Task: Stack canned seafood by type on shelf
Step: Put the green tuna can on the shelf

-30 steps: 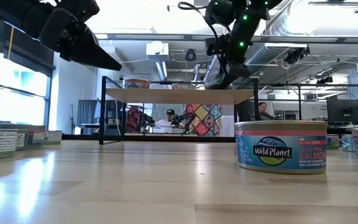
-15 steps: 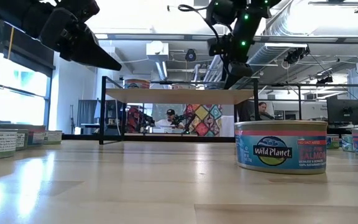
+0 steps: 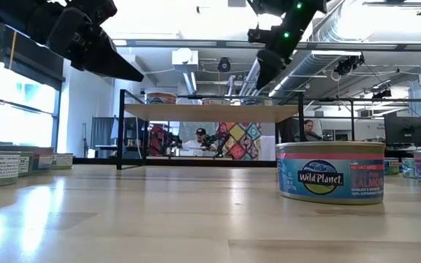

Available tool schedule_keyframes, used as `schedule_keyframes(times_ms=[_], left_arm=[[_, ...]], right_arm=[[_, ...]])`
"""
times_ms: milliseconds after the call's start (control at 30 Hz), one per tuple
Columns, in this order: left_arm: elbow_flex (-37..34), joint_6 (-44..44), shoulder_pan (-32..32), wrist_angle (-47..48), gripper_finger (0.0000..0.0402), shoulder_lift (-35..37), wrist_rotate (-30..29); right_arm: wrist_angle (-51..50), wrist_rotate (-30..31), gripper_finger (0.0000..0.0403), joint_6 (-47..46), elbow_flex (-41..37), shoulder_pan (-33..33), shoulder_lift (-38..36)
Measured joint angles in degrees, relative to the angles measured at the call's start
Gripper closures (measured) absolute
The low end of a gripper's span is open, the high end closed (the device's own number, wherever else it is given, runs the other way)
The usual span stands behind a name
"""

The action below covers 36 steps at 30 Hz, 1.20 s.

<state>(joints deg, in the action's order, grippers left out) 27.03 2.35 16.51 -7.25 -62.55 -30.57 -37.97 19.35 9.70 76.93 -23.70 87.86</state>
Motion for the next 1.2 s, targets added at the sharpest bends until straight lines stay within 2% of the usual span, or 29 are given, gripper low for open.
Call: schedule_keyframes(times_ms=[200, 367, 533, 900, 1200], left_arm=[[0.00, 0.00, 0.00, -0.03, 0.0401, -0.02, 0.00], [0.00, -0.04, 0.00, -0.01, 0.0401, -0.02, 0.00], [0.00, -0.11, 0.00, 0.05, 0.0401, 0.00, 0.00], [0.00, -0.46, 0.00, 0.11, 0.0401, -0.02, -0.02], [0.00, -0.46, 0.00, 0.12, 0.0401, -0.01, -0.01]], right_arm=[[5.31, -6.25, 0.0260, -7.49, 0.00, -4.09, 2.55], [3.59, -6.33, 0.0337, -8.36, 0.17, -6.09, 4.89], [2.37, -5.85, 0.0392, -6.95, 0.17, -7.16, 4.97], [2.51, -5.72, 0.0398, 1.57, 0.04, -7.41, 4.69], [4.10, -5.30, 0.0401, 2.21, -0.15, -7.06, 2.28]])
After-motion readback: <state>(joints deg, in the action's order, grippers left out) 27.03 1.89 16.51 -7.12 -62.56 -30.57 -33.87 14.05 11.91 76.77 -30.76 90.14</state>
